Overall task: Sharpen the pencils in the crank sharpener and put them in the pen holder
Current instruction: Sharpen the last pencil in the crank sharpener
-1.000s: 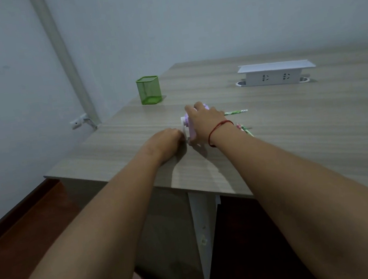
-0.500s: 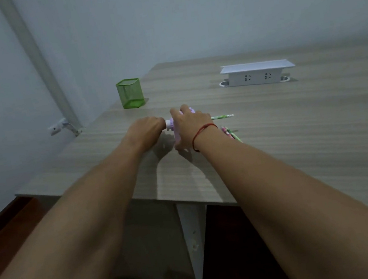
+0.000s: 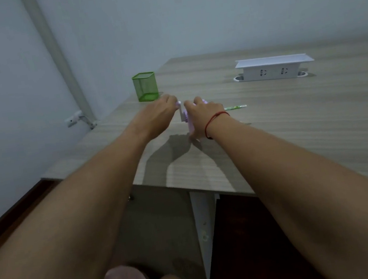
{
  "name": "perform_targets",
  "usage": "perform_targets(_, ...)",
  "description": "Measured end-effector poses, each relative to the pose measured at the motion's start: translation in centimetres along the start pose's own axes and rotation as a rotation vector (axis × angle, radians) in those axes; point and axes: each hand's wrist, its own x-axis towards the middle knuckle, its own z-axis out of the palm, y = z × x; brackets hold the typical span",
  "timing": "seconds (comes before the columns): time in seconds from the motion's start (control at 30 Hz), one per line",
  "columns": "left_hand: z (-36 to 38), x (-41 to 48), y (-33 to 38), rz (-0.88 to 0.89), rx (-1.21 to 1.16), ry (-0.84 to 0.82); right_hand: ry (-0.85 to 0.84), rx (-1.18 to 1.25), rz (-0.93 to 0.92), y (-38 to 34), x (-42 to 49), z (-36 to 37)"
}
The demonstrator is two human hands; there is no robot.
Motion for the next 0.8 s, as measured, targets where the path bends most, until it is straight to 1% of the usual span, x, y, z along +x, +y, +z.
perform_targets(0.13,-0.4,-1.8,1.6,-0.022,-0.02,-0.062,-0.018,0.02,0.009,-0.1,-0.1,-0.1)
perform_targets(0.27,-0.6,-2.4,2.4,-0.082,-0.031,-0.128,-0.023,0.026,0.009,-0.2,0.1,-0.1)
perform_targets(0.43,-1.5,-2.2,2.9,-0.038,0.002,-0.162,-0.022,0.033,0.001,-0.1,0.4,0.1)
perform_targets(0.53,-1.8,-1.8,2.9,-0.057,0.029,-0.214,-0.015,0.037,-0.002,-0.1,0.5,0.4)
perform_targets(0.63,-1.0,-2.0,3.1,-0.077,0.048,-0.264,0.006,0.054,-0.006,-0.2,0.6,0.5)
perform_targets(0.7,0.2,-2.6,3.6,-0.112,0.015,-0.29,0.017,0.081,-0.011,-0.2,0.6,0.6)
perform_targets(0.8,1.7,-3.0,4.0,-0.176,-0.037,-0.271,0.039,0.086,-0.012,-0.1,0.7,0.9)
